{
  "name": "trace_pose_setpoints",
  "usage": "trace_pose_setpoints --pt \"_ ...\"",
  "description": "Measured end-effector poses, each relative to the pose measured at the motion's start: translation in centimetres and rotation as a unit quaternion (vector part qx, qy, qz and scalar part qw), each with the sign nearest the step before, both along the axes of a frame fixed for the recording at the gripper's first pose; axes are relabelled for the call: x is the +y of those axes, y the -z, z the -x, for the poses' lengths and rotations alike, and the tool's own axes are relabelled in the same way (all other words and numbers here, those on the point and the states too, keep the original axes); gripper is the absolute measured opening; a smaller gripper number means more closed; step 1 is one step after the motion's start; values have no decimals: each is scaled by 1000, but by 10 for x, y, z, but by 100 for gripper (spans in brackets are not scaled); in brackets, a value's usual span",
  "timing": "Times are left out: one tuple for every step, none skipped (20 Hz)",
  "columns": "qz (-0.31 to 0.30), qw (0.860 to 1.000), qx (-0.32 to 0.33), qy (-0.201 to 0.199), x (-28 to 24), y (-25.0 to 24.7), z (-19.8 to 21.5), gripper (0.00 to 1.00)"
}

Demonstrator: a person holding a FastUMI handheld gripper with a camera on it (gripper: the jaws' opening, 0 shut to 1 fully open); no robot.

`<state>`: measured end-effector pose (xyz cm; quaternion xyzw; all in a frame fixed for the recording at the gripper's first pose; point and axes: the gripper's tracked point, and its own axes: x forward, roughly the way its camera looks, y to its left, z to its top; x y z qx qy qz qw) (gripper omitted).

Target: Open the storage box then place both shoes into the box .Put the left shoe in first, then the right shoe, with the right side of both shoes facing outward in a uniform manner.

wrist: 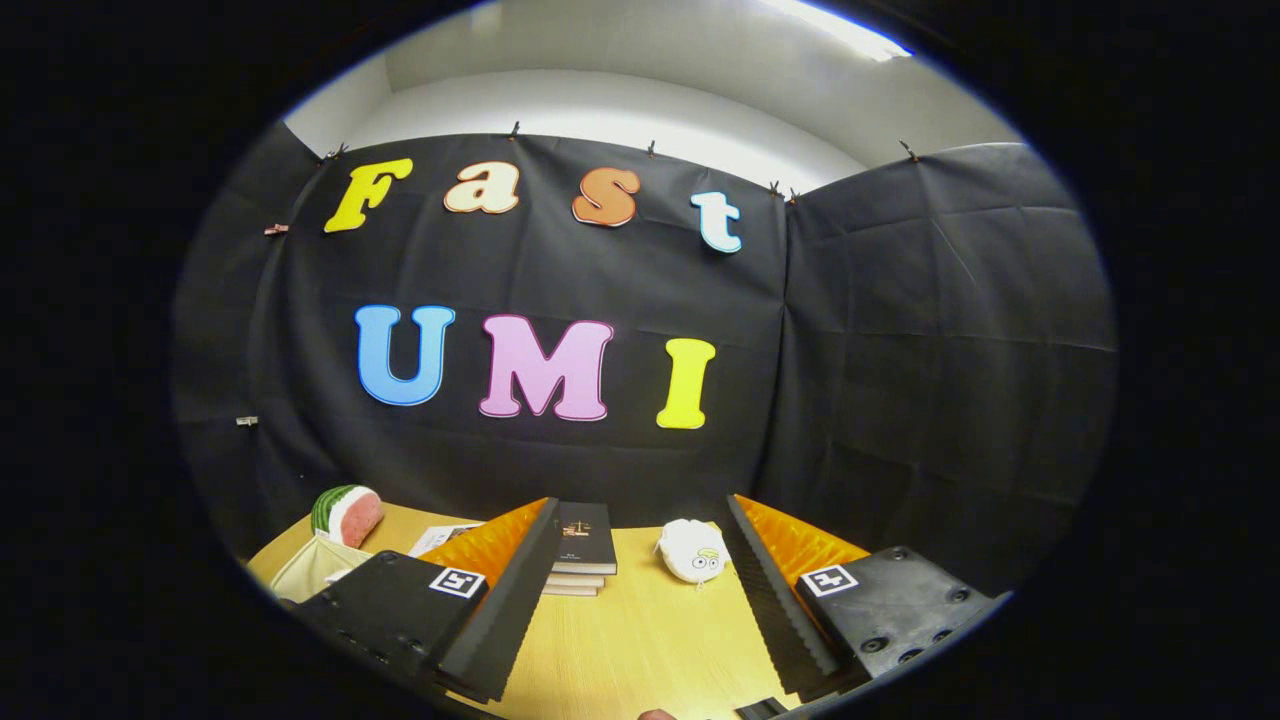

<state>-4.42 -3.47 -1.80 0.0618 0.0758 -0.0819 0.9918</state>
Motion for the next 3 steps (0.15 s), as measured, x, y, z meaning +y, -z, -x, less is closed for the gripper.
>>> trace_pose_setpoints --pt "1 1000 2 3 -2 2 2 98" --pt "2 1000 4 6 -4 4 4 98" --pt "4 1000 6 9 -5 6 6 98"
